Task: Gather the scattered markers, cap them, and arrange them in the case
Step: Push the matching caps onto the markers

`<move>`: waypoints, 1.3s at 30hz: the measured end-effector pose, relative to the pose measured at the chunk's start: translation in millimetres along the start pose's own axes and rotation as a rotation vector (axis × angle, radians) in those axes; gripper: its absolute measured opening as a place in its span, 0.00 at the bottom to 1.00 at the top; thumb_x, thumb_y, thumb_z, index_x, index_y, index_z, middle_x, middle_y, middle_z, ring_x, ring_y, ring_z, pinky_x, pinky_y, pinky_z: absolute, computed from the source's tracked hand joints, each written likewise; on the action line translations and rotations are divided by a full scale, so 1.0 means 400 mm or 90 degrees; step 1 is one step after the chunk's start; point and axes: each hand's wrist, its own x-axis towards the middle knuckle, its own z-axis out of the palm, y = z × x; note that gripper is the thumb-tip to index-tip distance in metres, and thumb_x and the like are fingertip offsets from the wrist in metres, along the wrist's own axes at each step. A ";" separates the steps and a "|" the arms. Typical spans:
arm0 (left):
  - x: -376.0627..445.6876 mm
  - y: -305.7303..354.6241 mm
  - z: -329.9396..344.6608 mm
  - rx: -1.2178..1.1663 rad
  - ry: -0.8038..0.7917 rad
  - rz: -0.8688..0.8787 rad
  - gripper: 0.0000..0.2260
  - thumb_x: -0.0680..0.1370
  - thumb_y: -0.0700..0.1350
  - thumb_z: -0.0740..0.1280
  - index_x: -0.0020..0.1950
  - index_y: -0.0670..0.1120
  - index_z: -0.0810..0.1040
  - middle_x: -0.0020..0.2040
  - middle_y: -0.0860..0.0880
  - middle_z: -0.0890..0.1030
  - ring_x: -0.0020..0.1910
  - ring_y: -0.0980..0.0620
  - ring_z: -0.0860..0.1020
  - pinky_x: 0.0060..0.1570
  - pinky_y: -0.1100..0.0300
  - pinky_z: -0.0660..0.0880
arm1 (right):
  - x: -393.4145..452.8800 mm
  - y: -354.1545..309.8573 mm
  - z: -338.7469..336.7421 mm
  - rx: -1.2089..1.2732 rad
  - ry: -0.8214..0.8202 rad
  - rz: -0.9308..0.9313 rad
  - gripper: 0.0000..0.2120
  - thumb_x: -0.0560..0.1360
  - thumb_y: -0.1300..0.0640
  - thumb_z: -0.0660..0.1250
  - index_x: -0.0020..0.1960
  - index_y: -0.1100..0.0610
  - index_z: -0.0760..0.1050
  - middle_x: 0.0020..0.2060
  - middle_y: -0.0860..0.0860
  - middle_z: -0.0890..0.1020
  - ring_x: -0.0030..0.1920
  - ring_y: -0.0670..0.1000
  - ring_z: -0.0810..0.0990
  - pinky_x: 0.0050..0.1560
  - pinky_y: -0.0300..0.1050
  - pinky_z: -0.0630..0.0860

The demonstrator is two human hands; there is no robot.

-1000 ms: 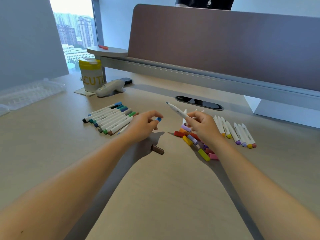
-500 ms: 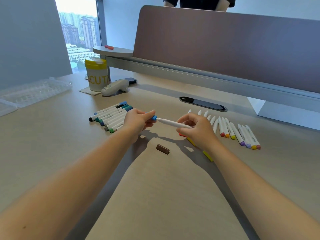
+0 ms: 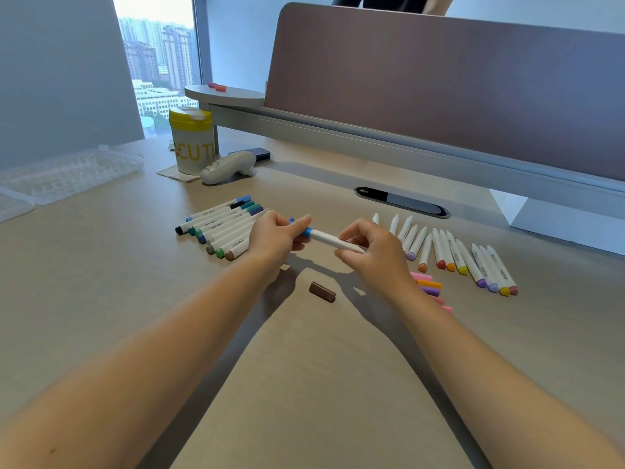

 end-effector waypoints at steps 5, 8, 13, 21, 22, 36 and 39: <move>0.002 0.004 0.009 -0.008 0.013 0.024 0.10 0.76 0.44 0.65 0.38 0.46 0.65 0.36 0.47 0.76 0.36 0.54 0.77 0.44 0.60 0.76 | 0.012 -0.006 0.003 -0.002 0.024 0.008 0.04 0.73 0.63 0.67 0.44 0.57 0.72 0.31 0.45 0.70 0.36 0.48 0.70 0.33 0.34 0.65; -0.001 0.001 0.014 -0.004 0.001 0.022 0.07 0.77 0.44 0.65 0.43 0.44 0.67 0.39 0.46 0.77 0.35 0.55 0.77 0.38 0.63 0.76 | 0.018 -0.007 0.003 -0.013 0.023 0.006 0.04 0.73 0.63 0.67 0.47 0.60 0.74 0.32 0.46 0.70 0.36 0.48 0.70 0.33 0.33 0.64; -0.008 0.010 0.021 -0.073 -0.041 -0.028 0.18 0.76 0.41 0.66 0.63 0.40 0.65 0.42 0.45 0.77 0.34 0.55 0.77 0.24 0.74 0.73 | 0.013 -0.002 0.019 0.010 0.007 -0.003 0.08 0.74 0.61 0.66 0.52 0.61 0.73 0.33 0.43 0.70 0.34 0.42 0.70 0.33 0.28 0.66; 0.030 0.008 0.009 0.016 -0.033 -0.029 0.19 0.78 0.39 0.59 0.69 0.46 0.66 0.45 0.46 0.72 0.35 0.55 0.69 0.36 0.64 0.69 | 0.030 0.039 -0.012 0.074 0.027 0.109 0.14 0.77 0.54 0.61 0.60 0.59 0.74 0.54 0.53 0.77 0.55 0.49 0.75 0.58 0.50 0.76; 0.036 0.007 0.007 0.043 -0.032 -0.014 0.19 0.78 0.39 0.58 0.70 0.47 0.66 0.48 0.45 0.73 0.37 0.55 0.69 0.36 0.64 0.69 | 0.040 0.059 -0.020 0.036 0.047 0.130 0.15 0.77 0.54 0.61 0.62 0.58 0.73 0.58 0.54 0.76 0.59 0.50 0.73 0.62 0.54 0.72; 0.100 -0.025 -0.008 0.542 -0.043 0.208 0.16 0.79 0.47 0.61 0.66 0.48 0.72 0.55 0.47 0.79 0.53 0.49 0.75 0.57 0.52 0.73 | 0.150 0.146 -0.025 -0.300 -0.062 0.241 0.09 0.75 0.50 0.63 0.49 0.52 0.79 0.52 0.55 0.80 0.62 0.58 0.67 0.60 0.53 0.62; 0.105 -0.032 -0.014 0.629 -0.050 0.235 0.15 0.78 0.48 0.62 0.64 0.48 0.74 0.55 0.47 0.79 0.54 0.49 0.75 0.55 0.54 0.72 | 0.164 0.132 -0.015 -0.276 -0.055 0.219 0.03 0.71 0.57 0.67 0.42 0.55 0.79 0.41 0.53 0.81 0.54 0.56 0.74 0.51 0.48 0.62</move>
